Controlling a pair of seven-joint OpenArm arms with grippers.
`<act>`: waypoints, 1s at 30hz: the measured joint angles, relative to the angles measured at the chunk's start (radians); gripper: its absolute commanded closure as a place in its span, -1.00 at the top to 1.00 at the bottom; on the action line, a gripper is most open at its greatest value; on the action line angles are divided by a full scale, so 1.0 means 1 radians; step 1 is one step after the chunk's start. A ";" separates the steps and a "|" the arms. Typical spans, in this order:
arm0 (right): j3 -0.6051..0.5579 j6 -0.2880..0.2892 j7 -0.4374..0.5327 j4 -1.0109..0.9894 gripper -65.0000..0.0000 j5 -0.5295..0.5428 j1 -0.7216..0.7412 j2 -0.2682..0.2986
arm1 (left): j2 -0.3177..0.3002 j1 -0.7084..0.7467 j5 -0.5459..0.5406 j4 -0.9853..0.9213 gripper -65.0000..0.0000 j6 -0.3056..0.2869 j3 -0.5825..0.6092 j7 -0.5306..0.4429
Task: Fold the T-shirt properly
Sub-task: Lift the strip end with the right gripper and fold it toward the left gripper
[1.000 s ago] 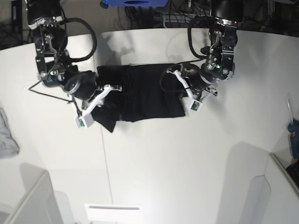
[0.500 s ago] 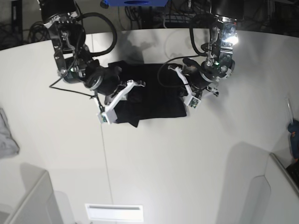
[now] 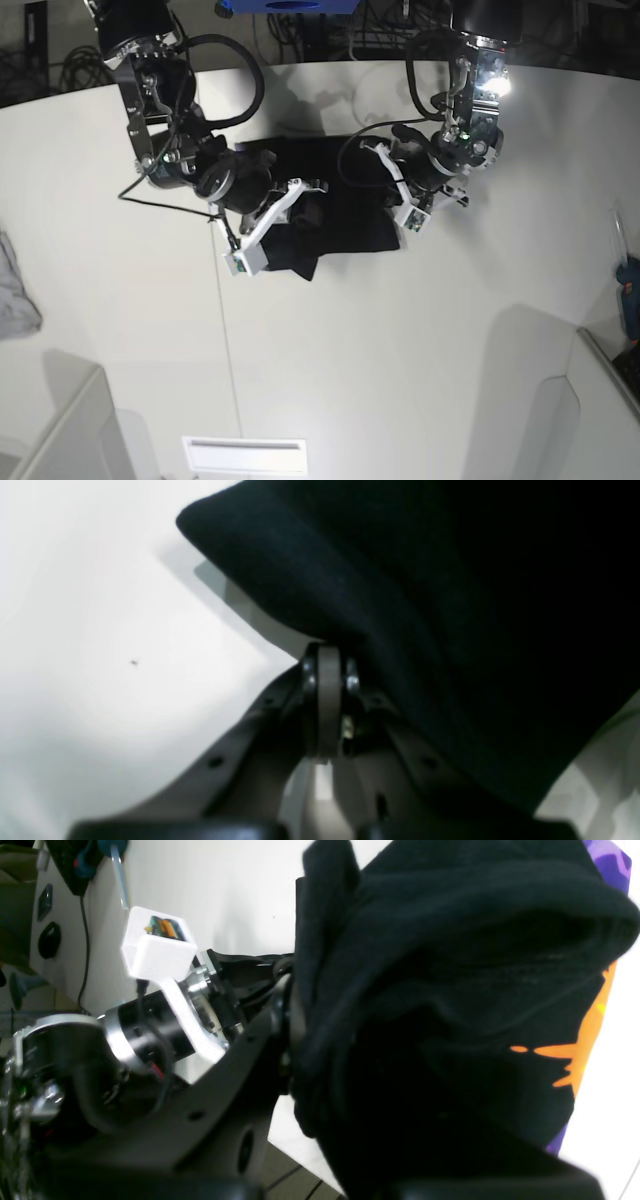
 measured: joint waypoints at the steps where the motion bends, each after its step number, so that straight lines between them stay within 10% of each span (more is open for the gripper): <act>1: 0.000 0.000 0.021 -0.016 -1.00 0.002 -0.001 0.000 | 0.000 0.000 0.000 0.000 -1.00 0.000 0.000 0.000; 30: -0.129 -0.031 0.171 -0.169 -1.00 -0.007 0.016 -0.040 | -0.006 0.017 -0.001 0.003 -1.00 0.000 -0.002 -0.015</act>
